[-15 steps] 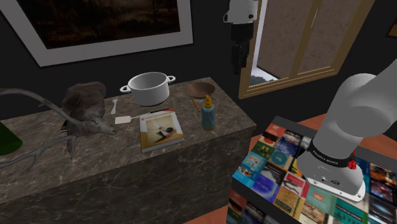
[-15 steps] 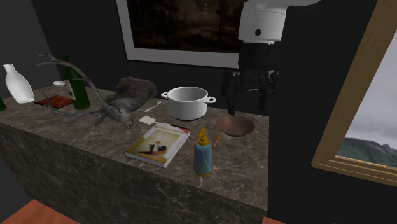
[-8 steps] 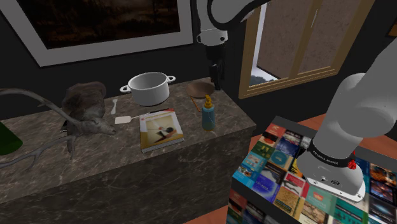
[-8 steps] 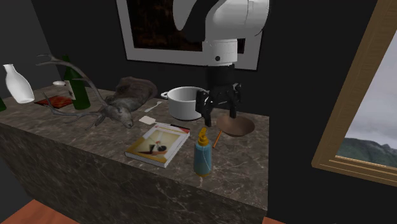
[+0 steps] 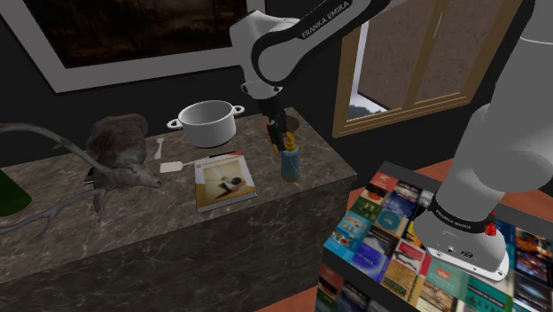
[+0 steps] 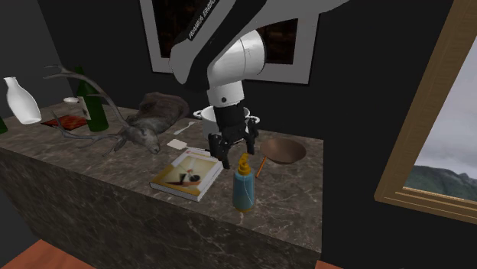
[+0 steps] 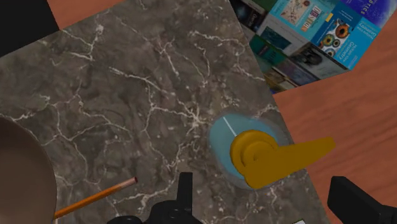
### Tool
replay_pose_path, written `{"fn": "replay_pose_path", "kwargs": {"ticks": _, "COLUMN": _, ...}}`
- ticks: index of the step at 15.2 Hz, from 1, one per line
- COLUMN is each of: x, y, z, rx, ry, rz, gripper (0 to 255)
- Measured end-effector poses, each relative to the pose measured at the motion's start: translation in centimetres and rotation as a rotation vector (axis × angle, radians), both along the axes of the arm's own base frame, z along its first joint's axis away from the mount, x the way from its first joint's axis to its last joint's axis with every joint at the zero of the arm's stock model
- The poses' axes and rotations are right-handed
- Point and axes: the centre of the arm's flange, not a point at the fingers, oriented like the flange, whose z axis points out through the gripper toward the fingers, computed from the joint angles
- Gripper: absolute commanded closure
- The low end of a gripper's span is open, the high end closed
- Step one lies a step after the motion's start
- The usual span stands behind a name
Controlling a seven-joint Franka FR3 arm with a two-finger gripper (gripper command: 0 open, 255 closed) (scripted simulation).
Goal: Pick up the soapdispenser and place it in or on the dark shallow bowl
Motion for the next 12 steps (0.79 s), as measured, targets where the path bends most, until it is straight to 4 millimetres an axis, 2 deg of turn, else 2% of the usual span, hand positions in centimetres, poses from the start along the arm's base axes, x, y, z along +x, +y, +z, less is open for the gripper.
{"fn": "replay_pose_path", "kwargs": {"ticks": 8, "x": -0.3, "y": 0.2, "z": -4.4, "rx": -0.009, "ry": 0.005, "rz": 0.020, "gripper": 0}}
{"fn": "replay_pose_path", "kwargs": {"ticks": 12, "x": -0.3, "y": 0.1, "z": -4.7, "rx": -0.009, "ry": 0.004, "rz": 0.020, "gripper": 0}}
